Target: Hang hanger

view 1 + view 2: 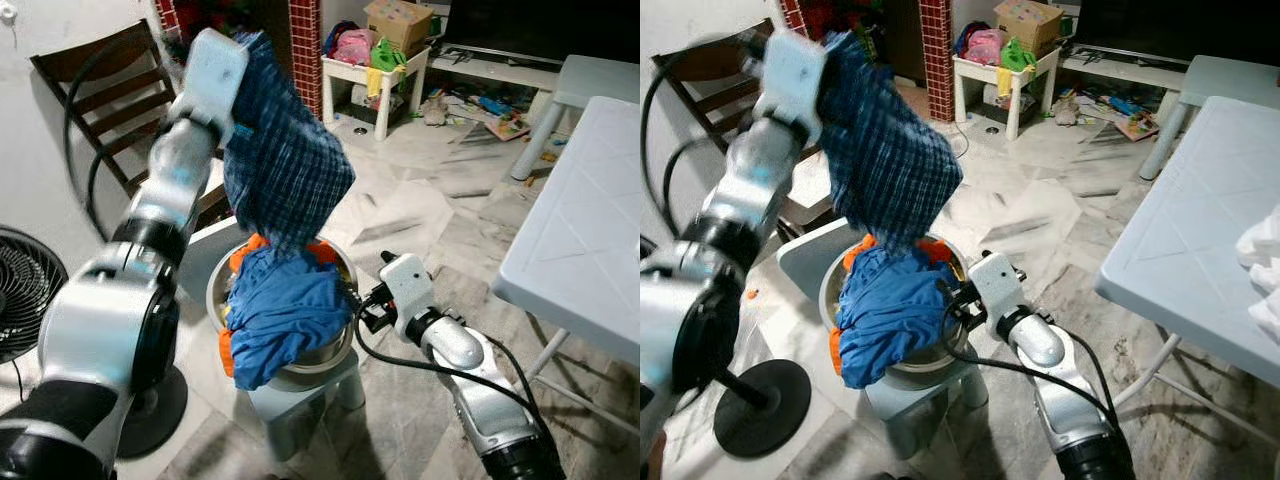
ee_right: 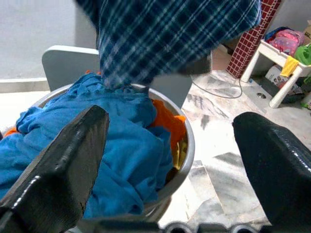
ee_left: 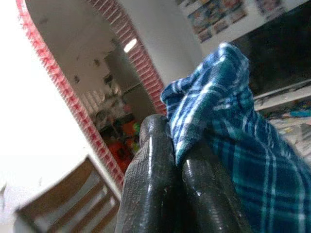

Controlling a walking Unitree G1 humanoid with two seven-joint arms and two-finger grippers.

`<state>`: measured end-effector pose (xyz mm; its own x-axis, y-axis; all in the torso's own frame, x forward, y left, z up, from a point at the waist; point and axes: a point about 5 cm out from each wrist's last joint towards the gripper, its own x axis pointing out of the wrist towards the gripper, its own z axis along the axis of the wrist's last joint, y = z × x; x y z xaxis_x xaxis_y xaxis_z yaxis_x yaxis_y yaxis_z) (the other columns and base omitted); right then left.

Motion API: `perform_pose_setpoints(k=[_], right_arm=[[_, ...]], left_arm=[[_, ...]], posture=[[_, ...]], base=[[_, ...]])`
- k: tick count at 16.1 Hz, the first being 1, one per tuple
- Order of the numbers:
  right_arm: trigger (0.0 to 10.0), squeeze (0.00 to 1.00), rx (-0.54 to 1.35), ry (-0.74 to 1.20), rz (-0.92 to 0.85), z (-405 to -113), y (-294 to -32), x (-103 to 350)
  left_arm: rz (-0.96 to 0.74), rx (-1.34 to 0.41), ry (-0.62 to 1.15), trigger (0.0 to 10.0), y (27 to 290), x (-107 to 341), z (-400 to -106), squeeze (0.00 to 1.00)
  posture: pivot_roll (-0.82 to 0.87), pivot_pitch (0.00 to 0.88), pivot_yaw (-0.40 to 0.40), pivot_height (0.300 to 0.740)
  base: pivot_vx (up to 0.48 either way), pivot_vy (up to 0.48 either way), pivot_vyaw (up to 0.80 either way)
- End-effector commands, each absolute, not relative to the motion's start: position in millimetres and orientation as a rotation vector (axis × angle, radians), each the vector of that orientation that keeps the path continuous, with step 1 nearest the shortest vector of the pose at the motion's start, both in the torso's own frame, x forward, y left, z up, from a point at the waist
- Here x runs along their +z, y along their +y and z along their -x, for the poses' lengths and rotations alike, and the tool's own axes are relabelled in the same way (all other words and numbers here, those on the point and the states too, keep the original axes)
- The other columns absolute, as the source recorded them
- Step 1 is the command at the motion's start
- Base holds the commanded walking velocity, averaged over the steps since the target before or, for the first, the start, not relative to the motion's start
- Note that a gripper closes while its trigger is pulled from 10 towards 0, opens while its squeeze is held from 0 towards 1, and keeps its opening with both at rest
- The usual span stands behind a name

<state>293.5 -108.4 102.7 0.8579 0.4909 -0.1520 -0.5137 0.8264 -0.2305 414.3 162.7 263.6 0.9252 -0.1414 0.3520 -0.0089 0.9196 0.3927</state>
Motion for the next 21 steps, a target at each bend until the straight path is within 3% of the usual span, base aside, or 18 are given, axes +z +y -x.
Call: perform_pose_setpoints(k=[1, 6, 7, 8, 9, 17, 21], right_arm=[[10.0, 0.0, 0.548, 0.076, 0.27, -292.1, -105.7, 106.6], [10.0, 0.0, 0.578, 0.089, 0.276, -289.3, -104.7, 106.2], [10.0, 0.0, 0.587, 0.092, 0.276, -288.3, -104.0, 106.1], [10.0, 0.0, 0.591, 0.093, 0.277, -287.8, -103.6, 105.9], [10.0, 0.0, 0.596, 0.095, 0.278, -287.5, -103.7, 105.8], [10.0, 0.0, 0.583, 0.071, 0.276, -292.9, -103.2, 114.3], [10.0, 0.0, 0.563, 0.084, 0.274, -288.4, -108.4, 111.7]], left_arm=[[-0.35, -0.006, -0.35, 10.0, 180.8, 250.4, -411.4, 0.0], [-0.13, 0.084, -0.124, 10.0, 200.3, 152.9, -383.5, 0.0], [-0.086, 0.103, -0.087, 10.0, 201.1, 135.2, -375.4, 0.63], [-0.074, 0.11, -0.076, 10.0, 201.4, 129.9, -372.7, 0.63], [-0.036, 0.122, -0.06, 10.0, 201.0, 119.5, -366.8, 1.0], [0.053, 0.092, -0.042, 10.0, 190.3, 114.4, -365.0, 1.0], [0.092, 0.05, 0.041, 10.0, 170.0, 98.6, -361.7, 1.0]], posture=[[-0.09, 0.023, 0.087, 0.74], [-0.09, 0.047, 0.049, 0.74], [-0.08, 0.051, 0.041, 0.74], [-0.08, 0.051, 0.041, 0.74], [-0.08, 0.05, 0.032, 0.74], [-0.1, 0.038, 0.054, 0.74], [-0.11, 0.044, 0.06, 0.74]], base=[[0.0, 0.0, 0.0], [0.0, 0.0, 0.0], [0.0, 0.0, 0.0], [0.0, 0.0, 0.0], [0.0, 0.0, 0.0], [0.0, 0.0, 0.0], [0.0, 0.0, 0.0]])
